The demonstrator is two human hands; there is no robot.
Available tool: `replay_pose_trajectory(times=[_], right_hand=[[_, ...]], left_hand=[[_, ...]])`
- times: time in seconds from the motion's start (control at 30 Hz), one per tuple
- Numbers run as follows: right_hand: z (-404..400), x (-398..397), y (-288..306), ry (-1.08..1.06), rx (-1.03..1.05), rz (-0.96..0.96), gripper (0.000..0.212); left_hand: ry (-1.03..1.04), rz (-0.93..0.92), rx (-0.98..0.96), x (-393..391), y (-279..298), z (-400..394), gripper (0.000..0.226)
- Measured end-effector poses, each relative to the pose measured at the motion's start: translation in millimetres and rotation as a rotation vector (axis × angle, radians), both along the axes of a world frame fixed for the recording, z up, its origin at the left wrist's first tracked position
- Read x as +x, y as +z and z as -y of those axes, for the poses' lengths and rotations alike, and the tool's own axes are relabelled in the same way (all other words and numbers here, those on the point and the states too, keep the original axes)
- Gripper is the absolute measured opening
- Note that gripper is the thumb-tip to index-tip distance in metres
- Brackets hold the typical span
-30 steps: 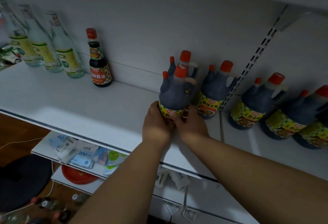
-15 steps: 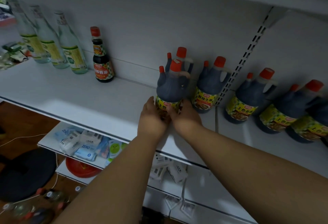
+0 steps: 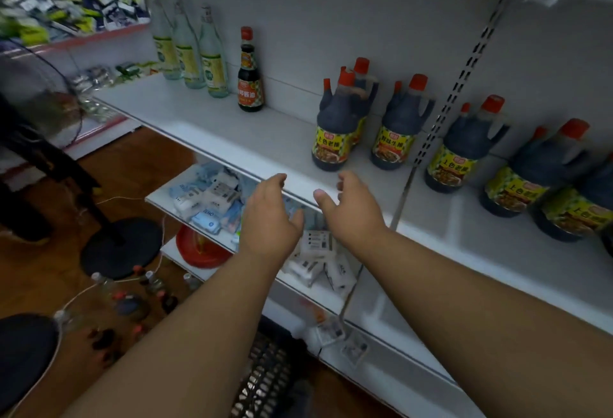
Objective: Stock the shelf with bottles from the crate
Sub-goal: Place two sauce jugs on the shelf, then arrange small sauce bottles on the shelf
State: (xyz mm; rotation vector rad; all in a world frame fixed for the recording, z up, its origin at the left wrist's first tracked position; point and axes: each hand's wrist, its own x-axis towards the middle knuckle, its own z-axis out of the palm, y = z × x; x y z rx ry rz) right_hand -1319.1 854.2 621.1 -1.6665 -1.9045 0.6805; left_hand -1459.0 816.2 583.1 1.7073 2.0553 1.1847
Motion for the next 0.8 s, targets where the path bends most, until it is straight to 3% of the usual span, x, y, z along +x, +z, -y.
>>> replay_pose_trajectory(times=[0.3,0.4,0.53,0.8], right_hand=[[130,-59,-16,0.313,0.080,0.057,0.053],[155,-102,-20,0.364,0.088,0.075,0.051],[180,-179,-37,0.424,0.055,0.117,0.047],[246,-394,-71,0.587,-0.057,0.073,0.052]], left_hand=[[0.100,-0.234,-0.150,-78,-5,157,0.066],[0.152,-0.216,-0.209,-118,-17,196,0.067],[0.223,-0.166,-0.240,-188,-36,249,0.064],[0.284,-0.265,-0.377,-387,-56,351,0.059]])
